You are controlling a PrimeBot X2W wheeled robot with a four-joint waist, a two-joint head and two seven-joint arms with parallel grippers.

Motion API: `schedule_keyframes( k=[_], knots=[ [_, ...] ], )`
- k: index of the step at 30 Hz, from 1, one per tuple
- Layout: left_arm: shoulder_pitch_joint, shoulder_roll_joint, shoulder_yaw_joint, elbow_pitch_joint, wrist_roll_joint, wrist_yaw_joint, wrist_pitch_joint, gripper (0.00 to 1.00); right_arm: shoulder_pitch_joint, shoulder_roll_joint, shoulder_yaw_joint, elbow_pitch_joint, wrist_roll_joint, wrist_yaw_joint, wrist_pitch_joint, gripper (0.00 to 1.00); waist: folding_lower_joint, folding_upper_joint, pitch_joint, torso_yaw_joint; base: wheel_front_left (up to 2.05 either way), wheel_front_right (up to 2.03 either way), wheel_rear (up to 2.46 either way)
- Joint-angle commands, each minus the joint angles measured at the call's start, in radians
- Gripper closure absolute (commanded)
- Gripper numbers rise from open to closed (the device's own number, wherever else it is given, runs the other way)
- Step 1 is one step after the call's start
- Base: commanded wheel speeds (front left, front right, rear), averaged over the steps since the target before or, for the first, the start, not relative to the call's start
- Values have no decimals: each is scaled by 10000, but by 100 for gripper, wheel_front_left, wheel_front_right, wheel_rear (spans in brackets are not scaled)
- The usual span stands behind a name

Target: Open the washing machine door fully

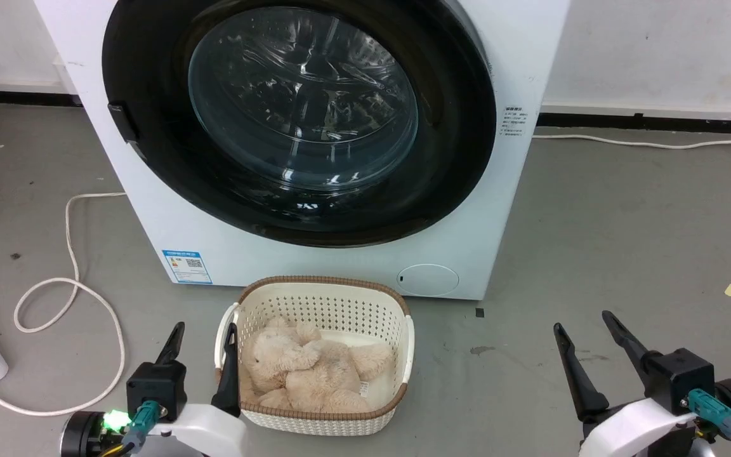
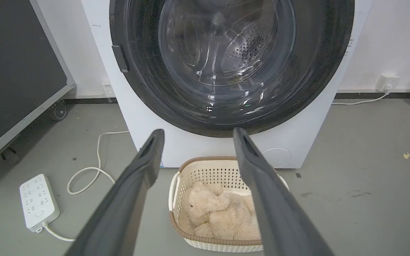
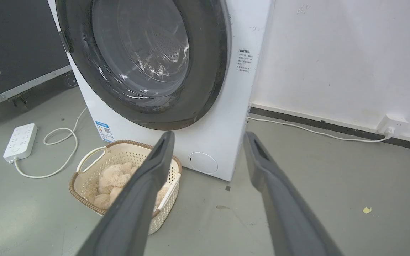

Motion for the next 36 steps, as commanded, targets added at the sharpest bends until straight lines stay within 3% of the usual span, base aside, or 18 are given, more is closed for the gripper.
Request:
schedule_keyframes(
  k=[1, 18, 30, 31, 32, 33, 36],
  knots=[
    [-16, 0, -35, 30, -14, 44, -90, 0, 17, 3, -1, -5, 111, -1, -119, 0, 0, 0, 9, 3, 0, 0, 0],
    [-315, 0, -279, -61, -72, 178, -446, 0, -495, -209, -51, -279, 281, -2, -259, 0, 0, 0, 633, 174, 0, 0, 0],
    [-737, 1, -448, -240, -137, 291, -738, 0, -2121, -832, -212, -487, 1111, -4, 167, 0, 0, 0, 1450, 429, 0, 0, 0],
    [-764, 1, -466, -245, -145, 302, -759, 0, -2265, -860, -238, -459, 1199, -4, 207, 24, 0, 0, 1495, 449, 0, 0, 0],
    [-789, 1, -483, -252, -152, 313, -780, 0, -2409, -884, -267, -428, 1284, -4, 240, 69, 0, 0, 1538, 467, 0, 0, 0],
    [-813, 1, -499, -260, -160, 325, -801, 0, -2551, -903, -297, -392, 1371, -4, 273, 100, 0, 0, 1581, 484, 0, 0, 0],
    [-883, 1, -540, -286, -179, 354, -863, 0, -3005, -924, -415, -234, 1694, -4, 388, 100, 0, 0, 1715, 537, 0, 0, 0]
  ],
)
